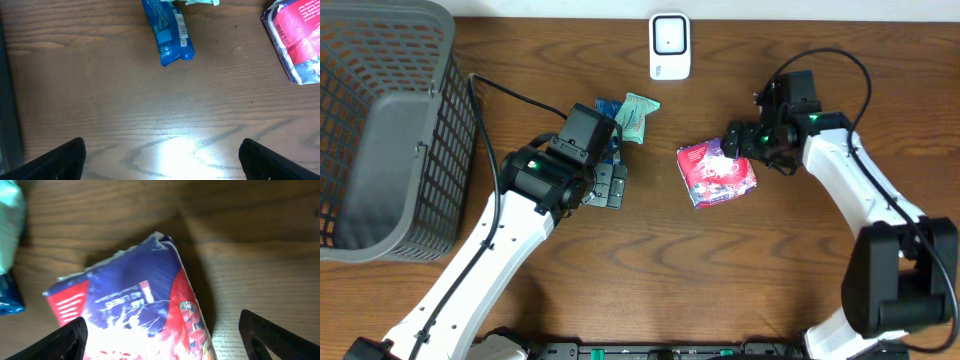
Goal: Scan the item barcode
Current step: 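Regrasp the purple box and raise it toward the scanner, then carry the purple box to the far right and release it, then move the right gripper to the orange pack and grasp it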
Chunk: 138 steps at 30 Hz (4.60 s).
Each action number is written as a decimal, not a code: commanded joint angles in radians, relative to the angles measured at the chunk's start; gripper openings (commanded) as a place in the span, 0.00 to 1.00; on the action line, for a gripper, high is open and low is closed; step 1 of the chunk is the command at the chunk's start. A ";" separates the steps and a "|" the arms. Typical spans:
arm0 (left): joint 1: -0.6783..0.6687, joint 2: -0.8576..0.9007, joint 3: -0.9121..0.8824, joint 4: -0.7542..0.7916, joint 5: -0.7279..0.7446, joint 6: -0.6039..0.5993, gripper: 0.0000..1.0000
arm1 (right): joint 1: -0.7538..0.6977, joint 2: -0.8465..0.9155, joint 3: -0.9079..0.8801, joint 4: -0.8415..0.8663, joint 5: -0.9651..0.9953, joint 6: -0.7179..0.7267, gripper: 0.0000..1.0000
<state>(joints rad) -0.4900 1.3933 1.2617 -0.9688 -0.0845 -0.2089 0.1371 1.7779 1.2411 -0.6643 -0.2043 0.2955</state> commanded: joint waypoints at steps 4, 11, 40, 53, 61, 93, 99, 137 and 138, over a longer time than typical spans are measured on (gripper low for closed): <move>0.002 0.004 -0.001 -0.003 -0.005 0.002 0.98 | 0.008 0.122 0.013 0.000 -0.051 -0.027 0.89; 0.002 0.004 -0.001 -0.003 -0.005 0.002 0.98 | 0.004 0.232 0.013 -0.014 -0.079 -0.034 0.68; 0.002 0.004 -0.001 -0.003 -0.005 0.002 0.98 | -0.142 0.203 0.058 0.176 -0.760 0.589 0.01; 0.002 0.004 -0.001 -0.003 -0.005 0.002 0.98 | 0.022 0.203 0.121 0.955 -0.379 1.075 0.01; 0.002 0.004 -0.001 -0.003 -0.005 0.002 0.98 | 0.117 0.221 0.397 0.675 0.076 0.895 0.01; 0.002 0.004 -0.001 -0.003 -0.005 0.002 0.98 | -0.268 0.360 0.986 -0.166 0.116 0.316 0.01; 0.002 0.004 -0.001 -0.003 -0.005 0.002 0.98 | -0.504 0.373 0.975 -0.341 0.214 0.124 0.01; 0.002 0.004 -0.001 -0.003 -0.005 0.002 0.98 | -0.595 0.384 0.578 -0.588 -0.144 -0.083 0.72; 0.002 0.004 -0.001 -0.003 -0.005 0.002 0.98 | -0.595 0.384 0.563 -0.578 -0.142 -0.083 0.62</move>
<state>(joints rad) -0.4900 1.3933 1.2617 -0.9688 -0.0845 -0.2089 -0.4671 2.1536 1.8454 -1.2556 -0.3588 0.2077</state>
